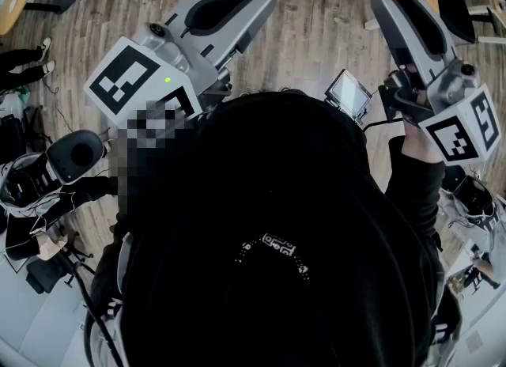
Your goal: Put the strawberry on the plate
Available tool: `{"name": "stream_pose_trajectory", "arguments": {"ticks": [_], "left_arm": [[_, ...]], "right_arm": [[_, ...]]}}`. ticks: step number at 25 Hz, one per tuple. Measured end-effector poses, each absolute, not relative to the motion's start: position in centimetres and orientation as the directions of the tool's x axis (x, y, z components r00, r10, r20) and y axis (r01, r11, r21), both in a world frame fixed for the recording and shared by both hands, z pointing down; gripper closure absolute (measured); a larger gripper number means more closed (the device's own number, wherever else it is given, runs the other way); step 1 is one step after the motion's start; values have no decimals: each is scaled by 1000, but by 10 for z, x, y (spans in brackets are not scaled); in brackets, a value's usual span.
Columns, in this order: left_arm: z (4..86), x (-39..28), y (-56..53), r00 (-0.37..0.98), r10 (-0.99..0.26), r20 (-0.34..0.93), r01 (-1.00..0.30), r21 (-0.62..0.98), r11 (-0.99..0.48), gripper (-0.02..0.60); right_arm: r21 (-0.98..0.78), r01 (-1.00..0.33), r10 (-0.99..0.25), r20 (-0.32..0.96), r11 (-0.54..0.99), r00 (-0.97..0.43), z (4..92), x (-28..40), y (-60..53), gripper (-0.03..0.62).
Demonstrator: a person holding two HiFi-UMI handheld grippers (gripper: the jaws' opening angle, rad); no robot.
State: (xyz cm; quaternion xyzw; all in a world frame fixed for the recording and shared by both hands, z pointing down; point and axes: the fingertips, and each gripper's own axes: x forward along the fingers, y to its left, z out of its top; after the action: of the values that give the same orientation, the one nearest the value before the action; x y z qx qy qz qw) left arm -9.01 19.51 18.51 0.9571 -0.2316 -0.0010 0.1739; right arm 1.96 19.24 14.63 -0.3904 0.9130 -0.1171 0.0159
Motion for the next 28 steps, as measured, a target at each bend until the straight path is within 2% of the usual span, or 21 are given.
{"name": "stream_pose_trajectory", "arguments": {"ticks": [10,16,28], "left_arm": [[189,-56,190,887,-453,94,-458,311,-833,584],[182,-31,193,882,-457,118,-470,291,-833,584],[199,29,218,910,-378,171,-414,317,-853,583]], "right_arm": [[-265,-700,-700,112,663,-706,168,55,187,457],[-275,-692,-699,91,667,-710,160,79,195,457],[-371,-714,-740,97,594,-666,185,156,211,457]]}}
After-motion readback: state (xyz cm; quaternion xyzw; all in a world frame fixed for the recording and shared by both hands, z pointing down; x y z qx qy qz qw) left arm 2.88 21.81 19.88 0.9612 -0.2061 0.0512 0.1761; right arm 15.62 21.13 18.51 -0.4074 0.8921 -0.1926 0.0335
